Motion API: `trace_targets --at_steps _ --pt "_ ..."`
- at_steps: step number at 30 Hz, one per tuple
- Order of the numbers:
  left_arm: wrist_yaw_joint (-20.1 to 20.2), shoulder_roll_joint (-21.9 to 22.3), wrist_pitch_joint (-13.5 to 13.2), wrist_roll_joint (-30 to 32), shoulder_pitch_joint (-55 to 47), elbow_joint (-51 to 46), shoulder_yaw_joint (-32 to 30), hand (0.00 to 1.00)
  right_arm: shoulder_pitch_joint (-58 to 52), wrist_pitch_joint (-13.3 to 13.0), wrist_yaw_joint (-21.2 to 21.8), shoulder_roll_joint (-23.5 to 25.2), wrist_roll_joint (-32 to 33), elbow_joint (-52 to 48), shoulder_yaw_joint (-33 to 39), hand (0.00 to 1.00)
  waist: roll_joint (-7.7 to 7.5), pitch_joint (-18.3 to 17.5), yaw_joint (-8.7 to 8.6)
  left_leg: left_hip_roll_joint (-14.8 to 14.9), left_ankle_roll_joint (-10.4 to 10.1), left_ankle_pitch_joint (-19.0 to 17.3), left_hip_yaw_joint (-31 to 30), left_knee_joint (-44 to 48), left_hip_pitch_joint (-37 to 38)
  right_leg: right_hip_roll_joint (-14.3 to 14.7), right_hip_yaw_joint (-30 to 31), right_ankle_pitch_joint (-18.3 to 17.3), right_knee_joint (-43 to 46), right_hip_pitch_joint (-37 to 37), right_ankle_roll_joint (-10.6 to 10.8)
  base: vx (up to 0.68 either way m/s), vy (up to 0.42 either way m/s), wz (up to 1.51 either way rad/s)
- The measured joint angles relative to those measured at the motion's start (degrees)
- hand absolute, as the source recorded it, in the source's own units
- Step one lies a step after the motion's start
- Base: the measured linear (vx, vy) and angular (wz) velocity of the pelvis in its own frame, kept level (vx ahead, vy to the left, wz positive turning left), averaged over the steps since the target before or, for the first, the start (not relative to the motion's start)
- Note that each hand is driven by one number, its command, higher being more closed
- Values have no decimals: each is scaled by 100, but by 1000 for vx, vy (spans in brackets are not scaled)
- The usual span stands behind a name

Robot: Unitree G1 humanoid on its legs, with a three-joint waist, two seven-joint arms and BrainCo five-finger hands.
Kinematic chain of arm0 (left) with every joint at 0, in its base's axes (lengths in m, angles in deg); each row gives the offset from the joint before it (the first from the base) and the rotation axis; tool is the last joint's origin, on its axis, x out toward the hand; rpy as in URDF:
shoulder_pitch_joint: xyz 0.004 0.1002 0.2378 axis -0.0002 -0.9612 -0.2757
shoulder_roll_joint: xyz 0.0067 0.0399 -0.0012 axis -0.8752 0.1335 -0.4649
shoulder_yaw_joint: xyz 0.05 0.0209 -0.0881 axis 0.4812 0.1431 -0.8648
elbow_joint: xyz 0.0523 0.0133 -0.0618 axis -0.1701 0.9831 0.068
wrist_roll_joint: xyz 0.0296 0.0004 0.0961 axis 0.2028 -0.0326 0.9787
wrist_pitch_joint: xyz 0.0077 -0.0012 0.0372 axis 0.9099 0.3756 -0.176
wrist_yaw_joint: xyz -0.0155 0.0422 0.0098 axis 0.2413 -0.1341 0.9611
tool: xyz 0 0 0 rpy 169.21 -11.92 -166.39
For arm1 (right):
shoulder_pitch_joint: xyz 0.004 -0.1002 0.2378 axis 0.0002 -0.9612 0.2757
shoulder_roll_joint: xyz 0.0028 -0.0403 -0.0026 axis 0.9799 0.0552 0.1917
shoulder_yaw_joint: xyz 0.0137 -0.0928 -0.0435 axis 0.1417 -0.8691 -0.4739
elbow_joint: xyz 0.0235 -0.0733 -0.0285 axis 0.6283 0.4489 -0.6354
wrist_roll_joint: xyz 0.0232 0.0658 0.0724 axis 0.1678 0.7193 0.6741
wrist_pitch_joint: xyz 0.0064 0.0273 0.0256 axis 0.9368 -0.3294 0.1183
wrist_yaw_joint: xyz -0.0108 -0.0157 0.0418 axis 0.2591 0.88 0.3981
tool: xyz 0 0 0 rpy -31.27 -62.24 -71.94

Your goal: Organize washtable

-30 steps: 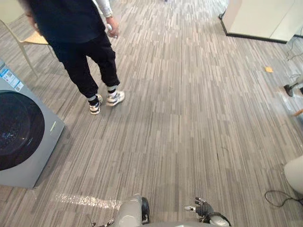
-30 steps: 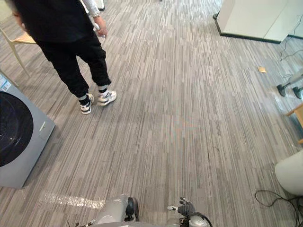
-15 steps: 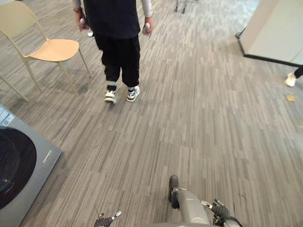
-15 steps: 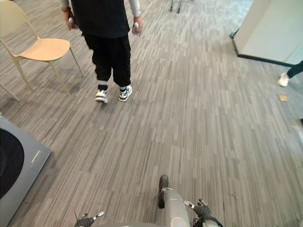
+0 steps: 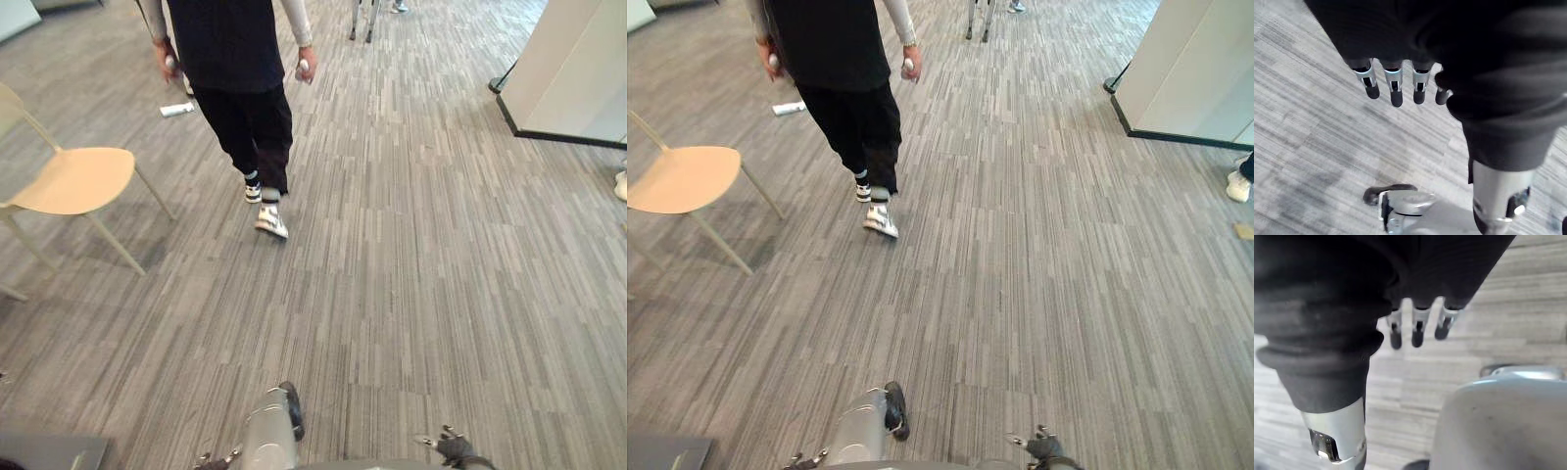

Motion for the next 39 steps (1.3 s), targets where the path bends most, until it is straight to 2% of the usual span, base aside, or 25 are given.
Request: trace_targets --at_steps 1,2,3,4,6,8,9,10,12,13,14,15,17,19,20,21,23,25,26,27,30,32,34,35,39 --pt "2 3 23 2 -8 55 33 0 -2 -5 -3 -26 1 2 65 0 37 21 -2 -81 100 -144 47 -5 315 -3 51 342 680 -183 159 566 188 -13" --pt "4 26 76 10 -3 55 89 0 -8 -5 -8 -70 2 9 142 0 125 60 -34 -164 150 -302 71 -148 809 -62 -189 372 1377 -391 9 431 135 -17" --pt "13 24 83 20 -13 55 110 0 -9 -4 -10 -71 2 33 167 0 192 93 -54 -225 151 -331 113 -329 1091 -122 -376 283 1575 -506 -226 641 179 -31" --pt "46 17 108 65 -15 56 217 0 -5 -3 -5 -110 1 87 166 0 186 79 -109 -320 130 -325 183 -880 1796 -115 -746 -31 1602 -801 -723 531 121 -29" --pt "105 47 108 105 28 45 245 0 -16 -29 -3 -115 -1 73 289 0 363 60 -192 -305 79 -279 201 -1425 2360 -1 -1234 -360 1125 -1269 -1082 524 74 -15" --pt "113 55 89 110 100 30 239 0 -16 -28 -3 -103 0 77 342 0 386 50 -299 -279 60 -270 131 -1804 2794 37 -1573 -446 265 -1674 -1202 443 20 16" --pt "112 76 94 112 204 35 239 0 -64 -25 -8 -101 3 24 394 0 442 43 -330 -205 48 -273 46 -1986 2985 73 -1689 -405 -638 -1886 -1229 468 -26 34" --pt "114 91 103 120 246 41 246 0 -110 -19 -8 -102 2 -36 411 0 489 48 -337 -151 -1 -280 -16 -2064 3061 110 -1695 -301 -1170 -1958 -1194 592 -47 55" --pt "112 158 82 141 267 12 210 0 -276 51 -11 -37 5 -138 609 0 558 32 -339 4 -318 -340 -219 -2298 3382 170 -1626 625 -3036 -2124 -1180 544 -83 53" --pt "112 160 82 142 239 9 175 0 -304 79 -11 -25 8 -143 609 0 541 24 -327 25 -421 -373 -263 -2318 3487 171 -1595 843 -3337 -2126 -1199 608 -170 44" --pt "111 197 86 150 177 3 20 0 -395 111 -12 16 8 -179 601 0 512 -28 -334 107 -639 -485 -413 -2216 3652 193 -1531 1441 -3369 -2095 -1233 771 -264 54" --pt "113 254 90 158 123 -25 -139 0 -426 133 -8 33 6 -178 604 0 496 -118 -334 222 -759 -459 -576 -1888 3659 199 -1448 1827 -3007 -2091 -1215 670 -234 50" --pt "116 413 82 162 110 -102 -400 0 -448 141 -12 -44 8 -174 597 0 621 -176 -284 474 -1038 -85 -686 -1024 3368 229 -1623 1531 -2625 -2017 -1130 570 -211 27" --pt "109 605 70 149 94 -144 -786 0 -472 160 -13 -150 9 -263 566 0 764 -132 -258 1014 -784 1312 -801 1212 2393 349 -1773 1113 -2598 -1524 -1249 611 -217 13" --pt "110 642 68 145 77 -158 -838 0 -460 171 -18 -184 7 -257 549 0 827 -127 -229 1218 -755 1242 -776 1734 2173 418 -1775 1031 -2632 -1365 -1270 604 -161 -10" --pt "113 661 65 105 69 -163 -868 0 -429 187 -20 -215 16 -183 553 0 862 -118 -206 1420 -739 924 -735 2294 1832 485 -1800 979 -2772 -998 -1279 452 -63 -16" --pt "106 601 59 97 52 -191 -844 0 -389 189 -21 -170 58 -75 588 0 735 -90 -149 1375 -792 607 -471 1804 1712 419 -1758 980 -3156 -419 -1278 395 -28 -17" --pt "98 570 20 65 2 -264 -747 0 -364 175 -20 -124 69 -70 653 0 639 -117 -130 1225 -836 521 -169 -21 1631 294 -1739 913 -3512 -51 -1148 291 61 -27" --pt "85 589 12 31 -13 -264 -697 0 -363 149 -15 -165 87 -64 726 0 722 -136 -119 1094 -939 819 -190 -1408 1642 294 -1771 774 -3551 -39 -942 234 131 -47" --pt "91 590 20 -33 -5 -180 -673 0 -323 135 -29 -211 118 -17 758 0 760 -156 -101 1016 -1062 1033 -312 -1722 1655 318 -1672 704 -3522 -64 -872 228 149 -33" --pt "86 353 16 -62 -13 -64 -577 0 -468 140 -19 12 131 142 779 0 408 -348 -154 524 -978 1096 -276 -2305 1914 -25 -1600 722 -3849 91 -778 207 134 2" --pt "89 240 26 -57 0 -57 -404 0 -498 144 -22 55 124 169 765 0 324 -394 -153 354 -951 1090 -289 -2389 1977 -133 -1580 731 -3961 191 -771 218 159 18" --pt "102 180 26 -55 4 -56 -344 0 -491 143 -9 66 106 246 750 0 292 -428 -146 249 -948 1089 -298 -2520 2115 -183 -1515 770 -4067 328 -705 86 69 12" --pt "108 68 23 -49 -165 167 92 0 -484 132 -8 -98 105 324 358 0 332 -619 -138 72 -992 1875 -224 -4137 2881 -94 -1439 792 -4280 378 -653 0 0 0" --pt "108 69 23 -49 -165 167 93 0 -484 132 -8 -98 104 324 358 0 332 -619 -139 72 -992 1875 -224 -4137 2880 -94 -1439 791 -4282 378 -653 0 0 0"
